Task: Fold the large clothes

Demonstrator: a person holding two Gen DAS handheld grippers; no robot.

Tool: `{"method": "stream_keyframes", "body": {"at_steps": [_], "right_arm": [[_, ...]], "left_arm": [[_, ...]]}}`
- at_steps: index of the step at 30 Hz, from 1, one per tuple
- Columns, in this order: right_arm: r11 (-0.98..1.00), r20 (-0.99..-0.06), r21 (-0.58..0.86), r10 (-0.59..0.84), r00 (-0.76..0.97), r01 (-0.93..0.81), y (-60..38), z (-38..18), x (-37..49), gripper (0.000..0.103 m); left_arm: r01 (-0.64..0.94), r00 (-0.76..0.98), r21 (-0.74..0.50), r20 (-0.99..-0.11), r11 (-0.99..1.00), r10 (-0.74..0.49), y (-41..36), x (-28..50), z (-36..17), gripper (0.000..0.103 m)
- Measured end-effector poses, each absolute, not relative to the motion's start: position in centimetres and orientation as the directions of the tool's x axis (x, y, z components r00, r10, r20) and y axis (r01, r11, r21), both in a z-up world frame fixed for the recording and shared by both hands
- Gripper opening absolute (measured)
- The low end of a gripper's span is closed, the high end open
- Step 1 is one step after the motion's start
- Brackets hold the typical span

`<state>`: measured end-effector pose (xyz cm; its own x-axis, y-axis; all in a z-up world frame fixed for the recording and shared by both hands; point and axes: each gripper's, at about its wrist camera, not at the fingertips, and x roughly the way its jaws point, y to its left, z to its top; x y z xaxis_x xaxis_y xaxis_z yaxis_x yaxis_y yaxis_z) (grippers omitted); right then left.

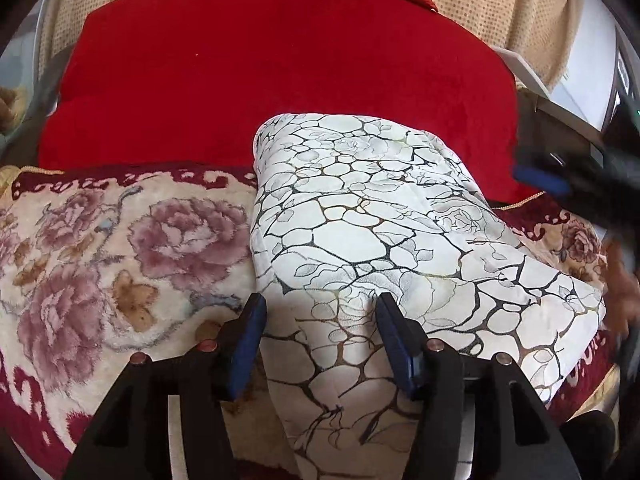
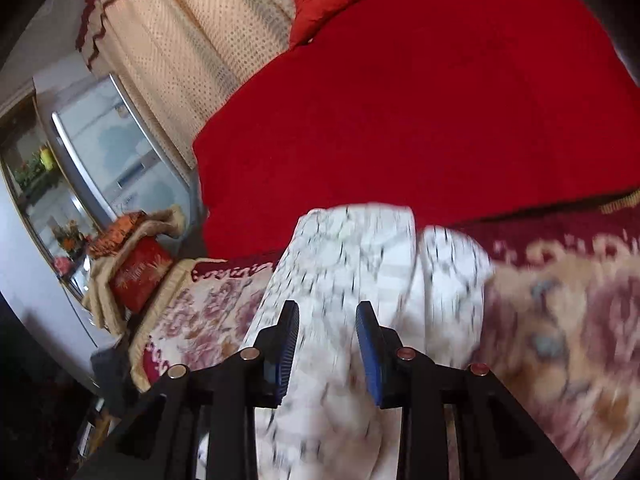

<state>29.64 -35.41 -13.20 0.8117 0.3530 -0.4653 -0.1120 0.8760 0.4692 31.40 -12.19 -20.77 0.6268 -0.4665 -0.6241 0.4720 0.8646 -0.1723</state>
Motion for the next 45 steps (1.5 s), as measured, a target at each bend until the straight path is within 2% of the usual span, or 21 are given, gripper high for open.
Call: {"method": "stream_keyframes", "body": {"at_steps": [3, 8, 10, 13, 17, 21, 25, 30, 34, 37, 40, 42, 45], "right_arm": [[0.890, -0.524, 0.441, 0.358, 0.773, -0.114, -35.3, -12.2, 33.9, 0.033], [0.894, -0.569, 0.432, 0.374, 0.733, -0.120, -34.8, -12.7, 40.4, 0.033], [0.896, -0.596, 0.429, 0.378, 0.708, -0.117, -34.6, -13.9, 42.3, 0.033], [0.922, -0.711, 0.385, 0.321, 0.625, -0.036, -34.7, -18.2, 44.8, 0.032], [0.900, -0.657, 0.436, 0.341, 0.673, -0.030, -36.0, -20.3, 43.7, 0.031], [0.885, -0.652, 0.465, 0.338, 0.679, 0.005, -36.9, -20.6, 43.0, 0.031], [0.897, -0.676, 0.441, 0.308, 0.669, 0.032, -36.4, -18.6, 41.4, 0.031], [0.911, -0.647, 0.410, 0.317, 0.694, -0.033, -35.0, -14.1, 36.9, 0.033], [0.926, -0.640, 0.362, 0.333, 0.692, -0.110, -33.1, -12.8, 32.5, 0.033], [0.940, -0.659, 0.309, 0.323, 0.679, -0.147, -31.6, -13.5, 29.7, 0.033], [0.961, -0.702, 0.246, 0.268, 0.660, -0.128, -31.3, -16.6, 28.3, 0.033], [0.954, -0.699, 0.281, 0.281, 0.658, -0.108, -31.7, -18.8, 28.5, 0.034], [0.940, -0.669, 0.324, 0.305, 0.678, -0.103, -32.5, -19.4, 28.2, 0.034]], "left_arm": [[0.468, 0.620, -0.191, -0.625, 0.863, -0.475, -12.0, 31.8, -20.4, 0.058], [0.395, 0.662, -0.240, -0.595, 0.887, -0.456, -10.1, 33.4, -19.0, 0.058], [0.335, 0.696, -0.216, -0.600, 0.917, -0.395, -9.7, 34.5, -19.0, 0.058], [0.270, 0.712, -0.153, -0.633, 0.951, -0.304, -10.1, 36.8, -19.6, 0.058], [0.273, 0.675, -0.162, -0.670, 0.948, -0.308, -11.1, 38.9, -20.3, 0.058], [0.265, 0.689, -0.091, -0.678, 0.960, -0.255, -12.6, 39.4, -20.3, 0.058], [0.263, 0.725, 0.023, -0.664, 0.964, -0.182, -13.7, 38.7, -20.1, 0.058], [0.262, 0.723, 0.016, -0.665, 0.965, -0.186, -13.3, 38.7, -19.9, 0.058], [0.261, 0.725, 0.020, -0.664, 0.965, -0.182, -13.3, 38.7, -19.9, 0.058], [0.258, 0.725, 0.014, -0.664, 0.966, -0.184, -13.3, 38.6, -19.8, 0.058], [0.258, 0.723, -0.003, -0.663, 0.966, -0.195, -13.2, 38.6, -19.9, 0.058], [0.254, 0.726, -0.004, -0.660, 0.967, -0.193, -13.2, 38.6, -19.9, 0.058], [0.255, 0.729, 0.003, -0.657, 0.967, -0.190, -13.2, 38.5, -19.9, 0.058]]}}
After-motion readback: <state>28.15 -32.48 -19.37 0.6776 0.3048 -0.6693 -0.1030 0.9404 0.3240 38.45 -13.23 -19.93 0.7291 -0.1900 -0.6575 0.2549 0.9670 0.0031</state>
